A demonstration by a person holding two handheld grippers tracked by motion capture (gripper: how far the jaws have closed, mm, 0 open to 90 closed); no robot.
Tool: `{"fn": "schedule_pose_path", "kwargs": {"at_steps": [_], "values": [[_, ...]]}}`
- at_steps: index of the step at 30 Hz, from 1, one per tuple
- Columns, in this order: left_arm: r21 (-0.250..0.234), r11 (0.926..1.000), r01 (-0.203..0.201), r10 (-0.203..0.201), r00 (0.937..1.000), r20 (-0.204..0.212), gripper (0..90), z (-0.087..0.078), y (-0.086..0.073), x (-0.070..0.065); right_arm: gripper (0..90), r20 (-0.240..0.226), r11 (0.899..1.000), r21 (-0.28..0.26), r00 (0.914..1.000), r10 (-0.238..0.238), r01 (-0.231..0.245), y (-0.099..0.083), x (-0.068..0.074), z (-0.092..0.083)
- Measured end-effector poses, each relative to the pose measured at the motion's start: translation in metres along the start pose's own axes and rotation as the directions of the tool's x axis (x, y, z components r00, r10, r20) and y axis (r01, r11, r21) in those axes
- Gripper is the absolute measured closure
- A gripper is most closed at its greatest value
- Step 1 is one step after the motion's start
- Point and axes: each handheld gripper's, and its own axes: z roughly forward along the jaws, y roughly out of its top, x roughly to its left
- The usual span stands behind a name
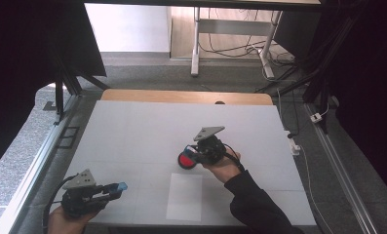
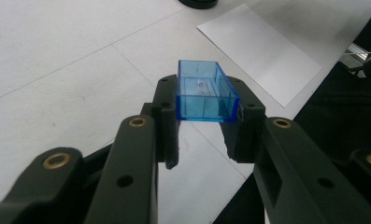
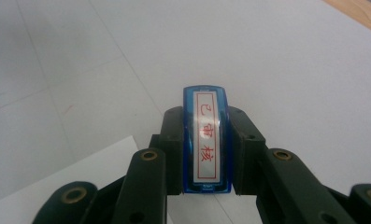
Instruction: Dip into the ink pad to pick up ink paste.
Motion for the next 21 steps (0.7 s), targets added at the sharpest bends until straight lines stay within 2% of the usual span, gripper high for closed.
{"fn": "schedule_pose_path", "kwargs": {"at_steps": [9, 21], "values": [[-0.007, 1.0, 0.003, -0.003, 1.0, 0.004, 68.6, -0.001, 0.0, 0.001, 71.0, -0.005, 0.999, 0.033, 0.9995, 0.032, -0.032, -0.002, -0.011, 0.017], [-0.008, 1.0, 0.0, 0.0, 1.0, 0.007, 68.6, -0.001, -0.001, 0.0, 71.1, -0.001, 0.997, 0.076, 0.9997, 0.022, -0.022, -0.004, -0.014, 0.033]]}}
